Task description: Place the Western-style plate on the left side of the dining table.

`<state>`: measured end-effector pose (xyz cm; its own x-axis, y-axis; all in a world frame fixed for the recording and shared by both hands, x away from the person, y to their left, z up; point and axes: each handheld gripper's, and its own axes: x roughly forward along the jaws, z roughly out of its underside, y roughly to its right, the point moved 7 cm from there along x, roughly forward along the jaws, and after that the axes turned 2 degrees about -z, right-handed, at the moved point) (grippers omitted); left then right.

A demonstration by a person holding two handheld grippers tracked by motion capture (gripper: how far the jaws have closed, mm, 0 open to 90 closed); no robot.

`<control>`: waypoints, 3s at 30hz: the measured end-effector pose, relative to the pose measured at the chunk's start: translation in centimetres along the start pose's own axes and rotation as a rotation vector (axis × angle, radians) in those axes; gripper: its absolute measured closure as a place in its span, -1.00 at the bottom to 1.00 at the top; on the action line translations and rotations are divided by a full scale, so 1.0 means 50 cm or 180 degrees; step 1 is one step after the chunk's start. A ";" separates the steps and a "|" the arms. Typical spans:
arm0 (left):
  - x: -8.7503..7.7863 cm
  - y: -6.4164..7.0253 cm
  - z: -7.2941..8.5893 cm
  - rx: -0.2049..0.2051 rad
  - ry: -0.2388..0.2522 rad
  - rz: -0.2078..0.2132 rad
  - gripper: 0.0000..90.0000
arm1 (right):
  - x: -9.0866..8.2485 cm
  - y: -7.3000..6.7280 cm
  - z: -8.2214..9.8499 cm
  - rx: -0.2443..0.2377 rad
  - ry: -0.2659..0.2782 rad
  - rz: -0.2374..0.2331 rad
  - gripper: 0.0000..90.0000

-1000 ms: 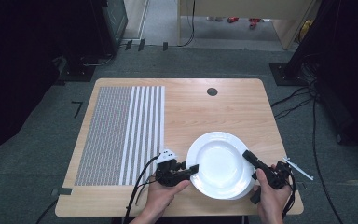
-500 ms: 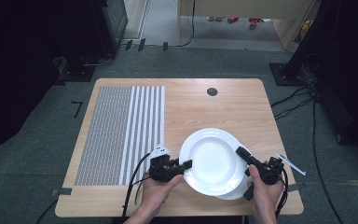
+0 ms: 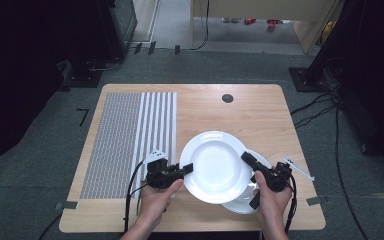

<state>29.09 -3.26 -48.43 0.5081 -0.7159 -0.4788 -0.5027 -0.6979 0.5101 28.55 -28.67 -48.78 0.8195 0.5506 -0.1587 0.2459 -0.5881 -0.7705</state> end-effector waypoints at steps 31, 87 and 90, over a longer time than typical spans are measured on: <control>-0.104 -0.120 -0.077 -0.0162 0.0243 -0.0247 0.55 | 0.163 -0.107 0.025 -0.0060 -0.0178 -0.0172 0.79; -0.162 -0.467 -0.122 -0.0777 0.0222 -0.0681 0.59 | 0.508 -0.134 0.161 0.0041 -0.0693 -0.0082 0.78; -0.157 -0.485 -0.122 -0.0809 0.0199 -0.0720 0.60 | 0.523 -0.127 0.173 0.0085 -0.0735 -0.0044 0.77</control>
<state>41.55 19.41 -52.68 0.6327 -0.5356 -0.5593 -0.1861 -0.8063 0.5615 43.94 -5.43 -53.38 0.6752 0.6814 -0.2826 0.2400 -0.5652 -0.7892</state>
